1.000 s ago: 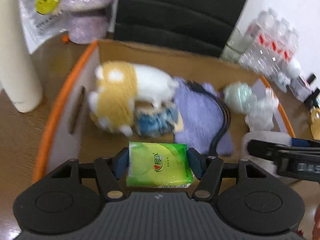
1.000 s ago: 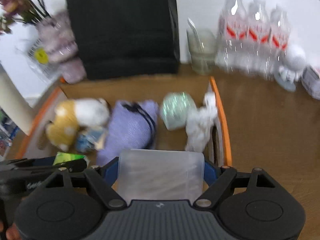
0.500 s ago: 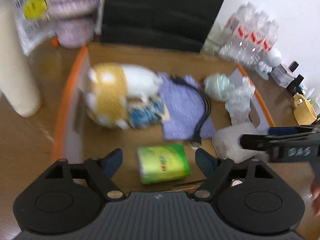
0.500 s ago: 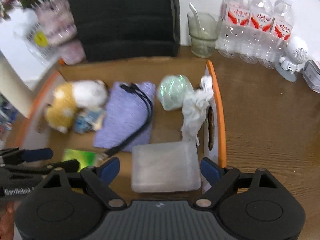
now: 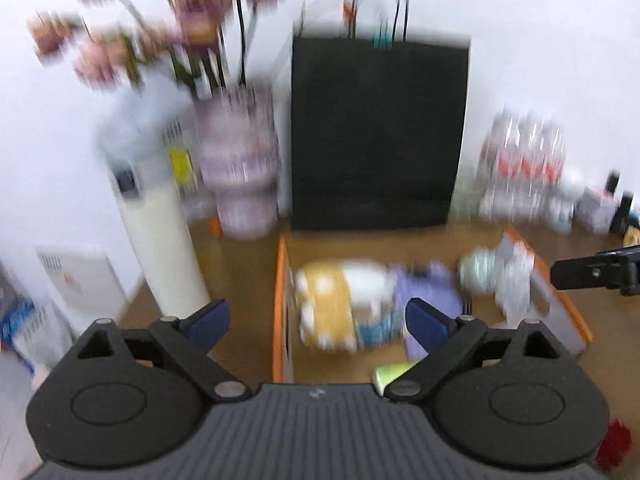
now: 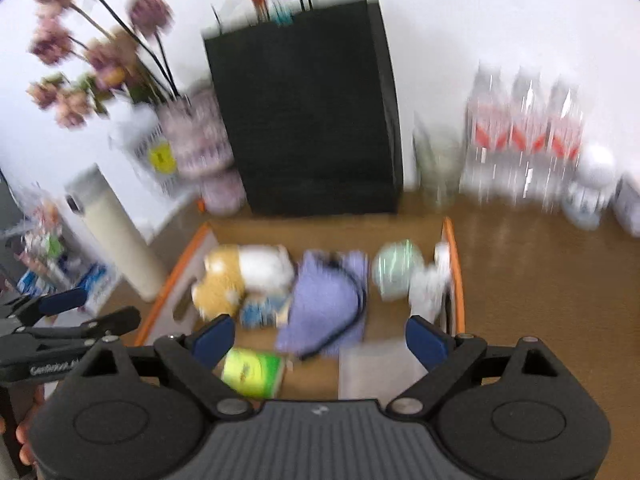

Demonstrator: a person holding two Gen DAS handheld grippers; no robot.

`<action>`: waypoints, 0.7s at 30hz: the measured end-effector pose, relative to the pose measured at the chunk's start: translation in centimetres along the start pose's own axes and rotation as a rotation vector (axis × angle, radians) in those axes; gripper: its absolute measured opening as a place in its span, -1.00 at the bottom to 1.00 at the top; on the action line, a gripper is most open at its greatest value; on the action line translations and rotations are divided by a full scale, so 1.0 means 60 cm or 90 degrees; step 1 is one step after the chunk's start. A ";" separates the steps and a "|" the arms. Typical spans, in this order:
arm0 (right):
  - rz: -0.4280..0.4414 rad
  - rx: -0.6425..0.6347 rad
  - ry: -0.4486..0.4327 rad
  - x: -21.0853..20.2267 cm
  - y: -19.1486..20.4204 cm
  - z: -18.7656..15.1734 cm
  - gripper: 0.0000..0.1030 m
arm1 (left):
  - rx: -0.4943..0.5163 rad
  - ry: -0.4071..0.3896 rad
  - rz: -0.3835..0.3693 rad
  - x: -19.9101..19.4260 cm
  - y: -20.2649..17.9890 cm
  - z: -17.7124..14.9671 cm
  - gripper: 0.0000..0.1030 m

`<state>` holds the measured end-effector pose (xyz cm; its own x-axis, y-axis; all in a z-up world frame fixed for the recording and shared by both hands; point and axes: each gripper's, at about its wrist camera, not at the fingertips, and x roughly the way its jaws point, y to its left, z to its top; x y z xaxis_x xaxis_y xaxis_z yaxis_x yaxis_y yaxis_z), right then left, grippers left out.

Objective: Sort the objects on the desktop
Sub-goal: 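Move both tools back toward the small items on the table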

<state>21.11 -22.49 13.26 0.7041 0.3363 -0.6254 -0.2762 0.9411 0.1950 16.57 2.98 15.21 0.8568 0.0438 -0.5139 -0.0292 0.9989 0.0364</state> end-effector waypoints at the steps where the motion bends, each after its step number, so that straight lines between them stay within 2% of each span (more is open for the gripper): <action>1: 0.004 -0.012 -0.039 -0.011 0.005 -0.009 0.80 | -0.005 -0.039 0.003 -0.014 -0.001 -0.007 0.96; 3: 0.016 -0.025 -0.086 -0.025 0.009 -0.025 0.80 | -0.018 -0.076 0.012 -0.028 -0.005 -0.017 0.98; 9: 0.026 -0.004 -0.108 -0.036 0.001 -0.051 0.80 | -0.035 -0.047 0.007 -0.036 -0.012 -0.031 0.98; 11: 0.017 0.000 -0.108 -0.045 -0.002 -0.075 0.80 | -0.033 -0.038 0.004 -0.050 -0.012 -0.051 1.00; 14: 0.005 -0.030 -0.118 -0.069 -0.006 -0.150 0.81 | -0.052 -0.006 -0.007 -0.075 0.000 -0.126 1.00; 15: -0.011 -0.045 -0.117 -0.079 -0.005 -0.181 0.81 | -0.056 0.013 0.001 -0.085 -0.002 -0.156 1.00; 18: -0.092 -0.088 -0.097 -0.111 -0.005 -0.276 0.81 | -0.051 0.020 -0.012 -0.128 -0.009 -0.240 1.00; 20: -0.143 -0.087 -0.100 -0.139 -0.006 -0.335 0.81 | -0.057 0.014 -0.012 -0.158 -0.014 -0.288 1.00; 21: -0.145 -0.076 -0.103 -0.154 -0.010 -0.362 0.81 | -0.069 0.017 -0.004 -0.172 -0.020 -0.315 1.00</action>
<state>0.55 -26.94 2.49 0.8493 0.1270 -0.5124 -0.1670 0.9854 -0.0326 -1.98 1.64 4.24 0.8430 0.0371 -0.5366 -0.0813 0.9950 -0.0589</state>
